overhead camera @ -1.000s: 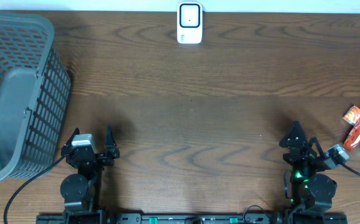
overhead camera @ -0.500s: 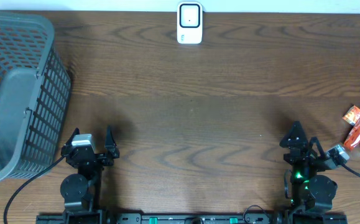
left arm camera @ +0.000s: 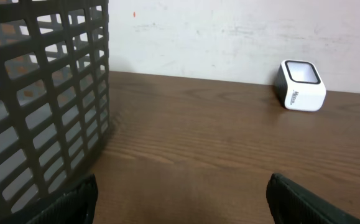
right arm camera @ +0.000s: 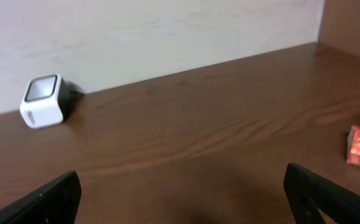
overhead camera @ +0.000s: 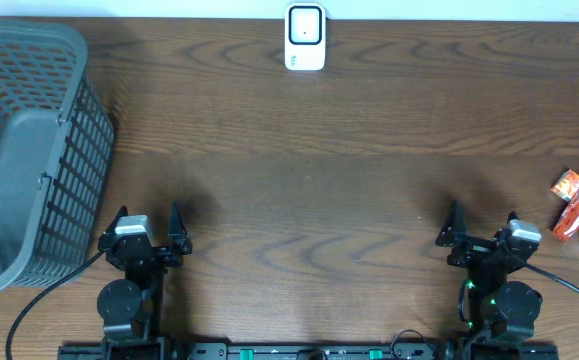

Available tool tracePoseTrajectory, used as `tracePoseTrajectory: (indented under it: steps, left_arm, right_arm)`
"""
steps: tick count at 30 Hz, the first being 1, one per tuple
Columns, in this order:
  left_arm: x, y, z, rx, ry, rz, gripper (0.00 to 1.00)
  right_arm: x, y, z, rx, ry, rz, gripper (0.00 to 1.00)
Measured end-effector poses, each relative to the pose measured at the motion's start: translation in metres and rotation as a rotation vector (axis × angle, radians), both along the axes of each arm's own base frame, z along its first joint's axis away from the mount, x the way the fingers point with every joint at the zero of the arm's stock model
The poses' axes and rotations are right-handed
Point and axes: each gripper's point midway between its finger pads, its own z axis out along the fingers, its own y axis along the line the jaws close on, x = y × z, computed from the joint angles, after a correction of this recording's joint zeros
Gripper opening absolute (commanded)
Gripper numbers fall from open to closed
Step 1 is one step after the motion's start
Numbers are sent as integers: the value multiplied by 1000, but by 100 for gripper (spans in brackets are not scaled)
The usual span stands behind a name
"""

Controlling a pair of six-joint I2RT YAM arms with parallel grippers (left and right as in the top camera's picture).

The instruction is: Scan the item barcode

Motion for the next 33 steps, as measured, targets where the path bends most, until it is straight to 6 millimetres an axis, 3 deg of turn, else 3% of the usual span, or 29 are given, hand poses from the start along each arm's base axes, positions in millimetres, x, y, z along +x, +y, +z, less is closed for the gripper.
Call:
tracePoseTrajectory:
  steps: [33]
  left_arm:
    - [0, 0, 0, 0, 0, 0, 87]
  right_arm:
    - [0, 2, 0, -74, 9, 24, 99]
